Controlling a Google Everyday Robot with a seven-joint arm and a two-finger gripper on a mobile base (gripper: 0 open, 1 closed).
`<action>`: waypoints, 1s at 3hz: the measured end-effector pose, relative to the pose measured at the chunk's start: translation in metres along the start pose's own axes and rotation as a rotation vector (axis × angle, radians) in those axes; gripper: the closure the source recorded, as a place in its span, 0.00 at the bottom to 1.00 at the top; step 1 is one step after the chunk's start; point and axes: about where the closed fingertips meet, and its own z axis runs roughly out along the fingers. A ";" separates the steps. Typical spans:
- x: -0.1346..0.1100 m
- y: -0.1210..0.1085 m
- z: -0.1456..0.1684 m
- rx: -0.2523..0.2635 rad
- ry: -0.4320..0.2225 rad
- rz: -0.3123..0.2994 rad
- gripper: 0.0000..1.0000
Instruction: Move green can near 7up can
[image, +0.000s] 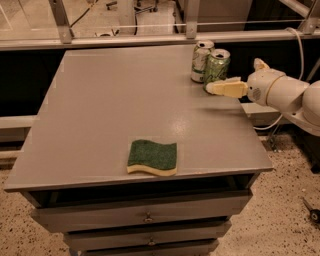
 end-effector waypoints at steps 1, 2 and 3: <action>-0.014 -0.007 -0.039 -0.010 -0.004 -0.038 0.00; -0.045 -0.009 -0.079 -0.073 -0.042 -0.110 0.00; -0.044 0.009 -0.082 -0.152 -0.027 -0.125 0.00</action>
Offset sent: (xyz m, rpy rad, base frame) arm -0.1247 -0.0484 0.1004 -0.1451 -0.1330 0.3330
